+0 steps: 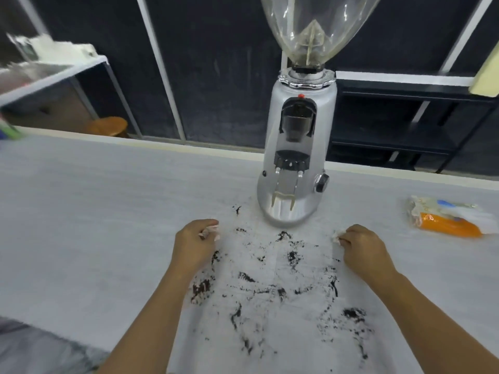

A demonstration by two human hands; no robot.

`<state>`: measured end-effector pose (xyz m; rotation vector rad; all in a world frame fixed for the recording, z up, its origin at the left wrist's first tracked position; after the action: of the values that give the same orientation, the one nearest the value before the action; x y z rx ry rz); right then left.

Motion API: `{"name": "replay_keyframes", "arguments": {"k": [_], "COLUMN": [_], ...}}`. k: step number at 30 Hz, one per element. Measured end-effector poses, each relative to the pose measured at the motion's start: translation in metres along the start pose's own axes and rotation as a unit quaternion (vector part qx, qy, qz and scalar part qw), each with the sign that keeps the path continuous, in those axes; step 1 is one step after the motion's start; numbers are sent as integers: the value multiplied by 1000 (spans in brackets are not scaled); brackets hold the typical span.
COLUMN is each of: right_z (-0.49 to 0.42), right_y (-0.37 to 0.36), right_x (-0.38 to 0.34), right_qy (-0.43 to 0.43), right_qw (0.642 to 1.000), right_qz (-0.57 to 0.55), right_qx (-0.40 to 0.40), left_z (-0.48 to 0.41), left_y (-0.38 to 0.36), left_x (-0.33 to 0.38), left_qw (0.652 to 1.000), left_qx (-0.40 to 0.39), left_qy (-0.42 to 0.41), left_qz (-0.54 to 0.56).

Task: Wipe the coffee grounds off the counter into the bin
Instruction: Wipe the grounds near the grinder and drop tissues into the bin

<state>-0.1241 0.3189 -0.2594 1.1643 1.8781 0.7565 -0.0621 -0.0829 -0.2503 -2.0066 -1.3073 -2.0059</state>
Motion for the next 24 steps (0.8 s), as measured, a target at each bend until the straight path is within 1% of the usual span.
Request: {"name": "replay_keyframes", "arguments": {"k": [4,8,10,13,15,18,21,24], "right_z": [38,96,133,195,236,294,340,380], "right_y": [38,70,79,78,68,39,7,-45], "right_x": [-54,-136,-178,-238,-277,-321,-352,-359], "right_qy": [-1,10,4,-5,1,3,30,35], "right_qw": [998,993,990,978,969,950,941,933], "right_qz": [-56,-114,-143,-204,-235,-268,-267,-258], "right_qx": [43,39,14,-43,-80,-161,-208,-248], "left_z": [35,83,116,167,200,244,281,310], "left_y": [60,127,163,210,236,268,282,269], "left_x": [-13,-35,-54,-98,-132,-186,-238,-296], "left_qw": [1000,998,998,997,998,995,990,985], "left_qx": [14,31,36,35,26,23,21,6], "left_qy": [10,8,10,37,55,98,135,170], "left_qz": [20,46,51,49,33,6,-13,-27]}}
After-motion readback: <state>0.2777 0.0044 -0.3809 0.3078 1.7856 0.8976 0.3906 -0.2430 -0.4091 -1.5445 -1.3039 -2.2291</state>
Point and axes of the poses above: each hand's wrist, its own z-axis away from the middle knuckle, its own y-axis out of the back of the hand, x = y × z, the point moved 10 cm from there along -z, towards the middle knuckle, and after that the axes turned 15 degrees about x, right-handed, at the moved point
